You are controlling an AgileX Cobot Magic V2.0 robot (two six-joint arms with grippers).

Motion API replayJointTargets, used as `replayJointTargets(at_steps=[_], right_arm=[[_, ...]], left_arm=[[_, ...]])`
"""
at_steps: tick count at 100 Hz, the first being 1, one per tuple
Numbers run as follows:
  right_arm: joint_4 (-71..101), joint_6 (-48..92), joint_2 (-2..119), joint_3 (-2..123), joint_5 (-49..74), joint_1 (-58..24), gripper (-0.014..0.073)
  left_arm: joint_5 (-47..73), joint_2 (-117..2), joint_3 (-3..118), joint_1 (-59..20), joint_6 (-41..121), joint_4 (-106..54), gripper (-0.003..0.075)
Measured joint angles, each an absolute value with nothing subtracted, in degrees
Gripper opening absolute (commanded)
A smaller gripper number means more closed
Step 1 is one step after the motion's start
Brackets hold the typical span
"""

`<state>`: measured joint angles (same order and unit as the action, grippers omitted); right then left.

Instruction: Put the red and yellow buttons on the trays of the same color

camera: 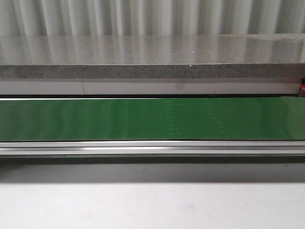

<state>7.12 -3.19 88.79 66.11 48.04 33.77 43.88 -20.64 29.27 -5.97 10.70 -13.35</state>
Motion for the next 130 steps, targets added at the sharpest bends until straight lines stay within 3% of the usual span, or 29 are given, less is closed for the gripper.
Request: replayJointTargets(at_steps=[51, 58, 73, 80, 114, 130], right_arm=[[10.3, -3.4, 100.7, 66.0, 42.5, 33.9, 0.0174], [10.5, -3.4, 101.5, 66.0, 42.5, 33.9, 0.0237], [10.7, -3.4, 101.9, 66.0, 42.5, 33.7, 0.0528], [10.8, -3.4, 101.9, 66.0, 42.6, 33.6, 0.0587], [10.7, -3.2, 96.2, 66.0, 45.1, 33.6, 0.0477], [10.6, -3.1, 88.4, 66.0, 46.8, 32.8, 0.0333]], left_arm=[[43.9, -20.6, 29.3, -6.0, 10.7, -13.4, -0.0020], [43.9, -20.6, 29.3, -6.0, 10.7, -13.4, -0.0020], [43.9, -20.6, 29.3, -6.0, 10.7, -13.4, -0.0020], [43.9, -20.6, 29.3, -6.0, 10.7, -13.4, -0.0020], [43.9, -20.6, 29.3, -6.0, 10.7, -13.4, -0.0020], [43.9, -20.6, 29.3, -6.0, 10.7, -13.4, -0.0020]])
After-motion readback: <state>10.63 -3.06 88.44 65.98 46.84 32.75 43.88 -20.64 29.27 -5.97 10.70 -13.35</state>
